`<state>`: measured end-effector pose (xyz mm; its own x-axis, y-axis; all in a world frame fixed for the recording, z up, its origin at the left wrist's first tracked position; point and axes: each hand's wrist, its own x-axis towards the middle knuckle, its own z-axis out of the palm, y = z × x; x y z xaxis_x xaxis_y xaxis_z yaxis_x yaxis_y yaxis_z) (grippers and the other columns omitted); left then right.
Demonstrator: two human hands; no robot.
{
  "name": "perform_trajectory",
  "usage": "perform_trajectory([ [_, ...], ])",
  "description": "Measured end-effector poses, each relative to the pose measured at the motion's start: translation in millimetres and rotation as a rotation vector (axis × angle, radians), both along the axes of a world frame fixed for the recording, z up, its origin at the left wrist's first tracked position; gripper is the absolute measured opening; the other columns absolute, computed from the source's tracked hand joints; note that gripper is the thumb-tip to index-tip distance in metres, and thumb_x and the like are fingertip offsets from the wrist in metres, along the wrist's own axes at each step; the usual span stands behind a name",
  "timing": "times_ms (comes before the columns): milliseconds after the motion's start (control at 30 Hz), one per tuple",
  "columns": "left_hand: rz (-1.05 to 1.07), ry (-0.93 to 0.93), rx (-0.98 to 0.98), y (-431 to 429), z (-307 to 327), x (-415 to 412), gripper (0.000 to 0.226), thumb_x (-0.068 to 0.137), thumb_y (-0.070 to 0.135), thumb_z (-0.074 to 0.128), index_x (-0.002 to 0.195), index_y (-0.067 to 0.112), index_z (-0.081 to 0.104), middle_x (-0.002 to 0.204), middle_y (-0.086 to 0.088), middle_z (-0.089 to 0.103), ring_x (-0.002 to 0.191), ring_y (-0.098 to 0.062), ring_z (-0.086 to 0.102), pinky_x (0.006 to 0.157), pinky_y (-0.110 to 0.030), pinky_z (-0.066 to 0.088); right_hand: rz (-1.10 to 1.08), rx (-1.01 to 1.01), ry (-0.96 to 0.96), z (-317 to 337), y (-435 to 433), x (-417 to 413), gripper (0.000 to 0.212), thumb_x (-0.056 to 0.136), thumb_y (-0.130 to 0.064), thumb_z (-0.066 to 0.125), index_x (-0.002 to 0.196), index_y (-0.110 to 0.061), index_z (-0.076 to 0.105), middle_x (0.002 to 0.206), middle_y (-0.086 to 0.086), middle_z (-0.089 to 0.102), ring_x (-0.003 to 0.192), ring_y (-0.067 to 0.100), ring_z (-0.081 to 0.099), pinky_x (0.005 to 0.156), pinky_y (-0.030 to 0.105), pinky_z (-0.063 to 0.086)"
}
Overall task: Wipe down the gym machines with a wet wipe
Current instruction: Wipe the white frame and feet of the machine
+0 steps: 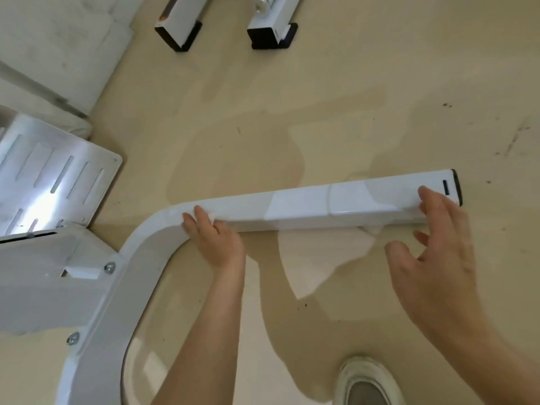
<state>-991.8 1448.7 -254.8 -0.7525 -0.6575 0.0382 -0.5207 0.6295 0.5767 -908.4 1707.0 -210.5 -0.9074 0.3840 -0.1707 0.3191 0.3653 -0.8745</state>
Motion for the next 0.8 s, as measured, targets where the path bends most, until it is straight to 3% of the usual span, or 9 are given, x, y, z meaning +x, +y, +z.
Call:
perform_trajectory([
  [67, -0.024, 0.009, -0.022, 32.1, -1.3, -5.1, 0.047, 0.1, 0.01, 0.031, 0.147, 0.011, 0.035, 0.16, -0.008, 0.018, 0.148, -0.019, 0.01, 0.119, -0.033, 0.008, 0.089, 0.057, -0.05, 0.4, 3.2, 4.2, 0.071, 0.085, -0.003, 0.054, 0.15, -0.016, 0.029, 0.155, -0.004, 0.024, 0.14, 0.011, 0.022, 0.112, 0.011, 0.012],
  [100, -0.12, 0.013, -0.079, 51.1, -2.5, -4.5, 0.047, 0.098, 0.015, 0.03, 0.144, 0.012, 0.041, 0.157, -0.008, 0.027, 0.147, -0.018, 0.016, 0.12, -0.036, 0.005, 0.126, 0.074, -0.06, 0.4, 5.2, 5.8, 0.071, 0.086, -0.003, 0.054, 0.15, -0.017, 0.028, 0.157, -0.004, 0.021, 0.142, 0.008, 0.017, 0.104, 0.0, 0.003],
  [167, -0.413, 0.009, -0.234, 97.2, -2.4, -1.1, 0.052, 0.09, 0.025, 0.027, 0.133, 0.011, 0.053, 0.144, -0.009, 0.049, 0.14, -0.021, 0.034, 0.118, -0.041, 0.009, 0.162, 0.085, -0.06, 0.9, 10.4, 10.5, 0.072, 0.086, -0.003, 0.054, 0.151, -0.018, 0.027, 0.158, -0.005, 0.019, 0.144, 0.006, 0.014, 0.096, -0.006, -0.001],
  [333, -0.876, -0.025, -0.368, 204.2, 6.8, 6.0, 0.049, 0.085, 0.031, 0.032, 0.118, 0.012, 0.062, 0.112, -0.005, 0.067, 0.114, -0.022, 0.056, 0.11, -0.041, 0.029, 0.139, 0.043, -0.074, 2.2, 30.8, 17.2, 0.072, 0.086, -0.002, 0.054, 0.151, -0.02, 0.027, 0.159, -0.006, 0.021, 0.145, 0.007, 0.018, 0.104, 0.011, 0.011],
  [433, -1.056, -0.024, -0.443, 228.6, 5.4, 14.5, 0.052, 0.089, 0.035, 0.033, 0.128, 0.009, 0.055, 0.125, -0.009, 0.062, 0.122, -0.024, 0.051, 0.111, -0.041, 0.03, 0.102, 0.04, -0.058, 4.1, 42.7, 14.3, 0.073, 0.084, -0.001, 0.055, 0.15, -0.018, 0.03, 0.158, -0.003, 0.022, 0.144, 0.008, 0.019, 0.102, 0.01, 0.012],
  [533, -1.279, -0.014, -0.524, 215.3, 2.1, 21.1, 0.057, 0.094, 0.034, 0.038, 0.146, 0.011, 0.035, 0.147, -0.011, 0.043, 0.14, -0.023, 0.032, 0.117, -0.038, 0.016, 0.156, 0.106, 0.003, 4.0, 51.5, 10.6, 0.075, 0.085, -0.001, 0.054, 0.152, -0.016, 0.024, 0.158, -0.007, 0.017, 0.144, 0.003, 0.013, 0.099, -0.003, 0.001],
  [600, -1.43, -0.003, -0.621, 192.4, 3.5, 17.9, 0.06, 0.095, 0.034, 0.038, 0.149, 0.011, 0.028, 0.153, -0.012, 0.035, 0.144, -0.023, 0.026, 0.118, -0.037, 0.015, 0.262, 0.162, 0.033, 2.3, 57.4, 10.1, 0.076, 0.087, -0.002, 0.054, 0.153, -0.014, 0.019, 0.158, -0.007, 0.013, 0.145, 0.004, 0.007, 0.104, 0.0, -0.005],
  [700, -1.342, -0.071, -0.694, 145.4, 4.7, 5.2, 0.06, 0.097, 0.04, 0.03, 0.151, 0.013, 0.026, 0.153, -0.013, 0.035, 0.142, -0.024, 0.03, 0.117, -0.041, 0.025, 0.422, 0.254, -0.067, -3.9, 62.6, 11.5, 0.079, 0.089, -0.01, 0.05, 0.154, -0.014, 0.005, 0.162, -0.005, 0.0, 0.145, 0.004, -0.01, 0.117, 0.022, 0.003],
  [800, -1.153, -0.177, -0.693, 95.6, 2.9, 6.4, 0.061, 0.099, 0.044, 0.027, 0.153, 0.018, 0.013, 0.156, -0.011, 0.029, 0.144, -0.025, 0.026, 0.118, -0.04, 0.021, 0.493, 0.326, -0.122, -3.2, 65.3, 14.3, 0.079, 0.091, -0.015, 0.044, 0.154, -0.017, -0.003, 0.162, -0.005, -0.009, 0.146, 0.007, -0.015, 0.119, 0.029, 0.008],
])
